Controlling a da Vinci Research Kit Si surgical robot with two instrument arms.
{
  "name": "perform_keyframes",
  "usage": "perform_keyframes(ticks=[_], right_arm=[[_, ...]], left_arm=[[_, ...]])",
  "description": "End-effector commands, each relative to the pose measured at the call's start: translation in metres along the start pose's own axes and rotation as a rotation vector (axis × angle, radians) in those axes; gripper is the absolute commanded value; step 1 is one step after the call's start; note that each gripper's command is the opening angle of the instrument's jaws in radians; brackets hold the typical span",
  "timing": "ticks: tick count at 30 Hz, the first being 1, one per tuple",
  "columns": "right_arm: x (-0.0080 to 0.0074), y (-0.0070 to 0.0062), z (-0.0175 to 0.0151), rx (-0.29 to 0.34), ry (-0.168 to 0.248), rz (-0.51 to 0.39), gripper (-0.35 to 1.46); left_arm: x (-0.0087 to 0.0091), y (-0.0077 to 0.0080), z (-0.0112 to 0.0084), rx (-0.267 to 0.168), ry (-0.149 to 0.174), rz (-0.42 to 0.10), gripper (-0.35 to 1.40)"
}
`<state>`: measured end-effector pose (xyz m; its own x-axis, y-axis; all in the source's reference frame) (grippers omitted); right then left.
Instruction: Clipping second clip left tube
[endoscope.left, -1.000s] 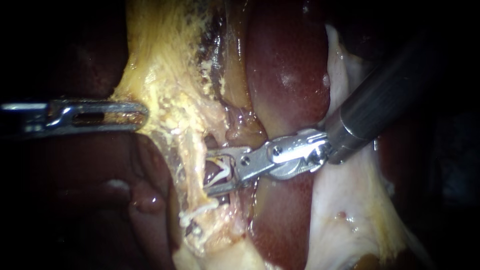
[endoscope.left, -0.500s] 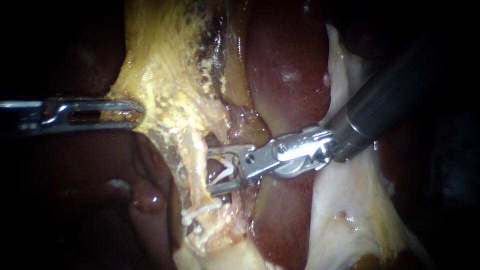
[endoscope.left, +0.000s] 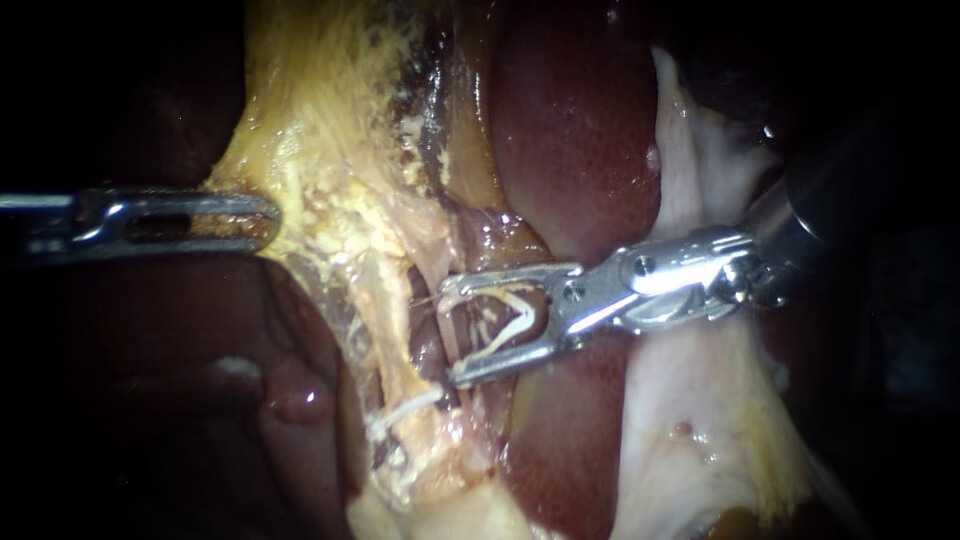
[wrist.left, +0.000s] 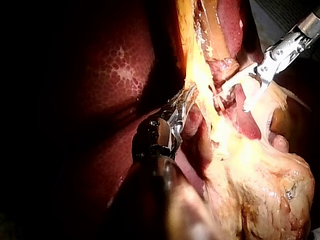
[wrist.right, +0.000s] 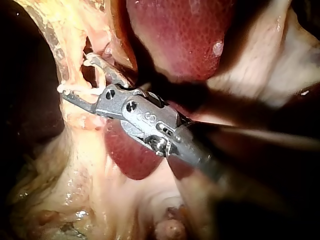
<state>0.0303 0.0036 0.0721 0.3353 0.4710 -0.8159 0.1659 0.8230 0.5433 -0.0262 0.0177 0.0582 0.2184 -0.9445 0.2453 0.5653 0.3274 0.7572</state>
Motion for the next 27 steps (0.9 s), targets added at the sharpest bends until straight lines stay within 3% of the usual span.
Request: perform_keyframes(ticks=[1, 11, 20, 27], right_arm=[[-0.0002, 0.0, 0.0001, 0.0, -0.003, 0.013, 0.55], [-0.0017, -0.0003, 0.0024, 0.021, 0.001, 0.112, 0.55], [-0.0045, -0.0001, 0.0055, 0.042, -0.019, 0.138, 0.55], [-0.0058, 0.0005, 0.0066, 0.038, -0.03, 0.144, 0.54]], left_arm=[[0.0, -0.0001, -0.0001, 0.0, 0.0, -0.001, -0.35], [-0.0003, -0.0012, -0.0007, -0.001, 0.001, -0.006, -0.35], [-0.0003, -0.0014, -0.0007, -0.002, 0.0, -0.007, -0.35], [-0.0002, -0.0019, -0.0008, -0.003, 0.0, -0.008, -0.35]])
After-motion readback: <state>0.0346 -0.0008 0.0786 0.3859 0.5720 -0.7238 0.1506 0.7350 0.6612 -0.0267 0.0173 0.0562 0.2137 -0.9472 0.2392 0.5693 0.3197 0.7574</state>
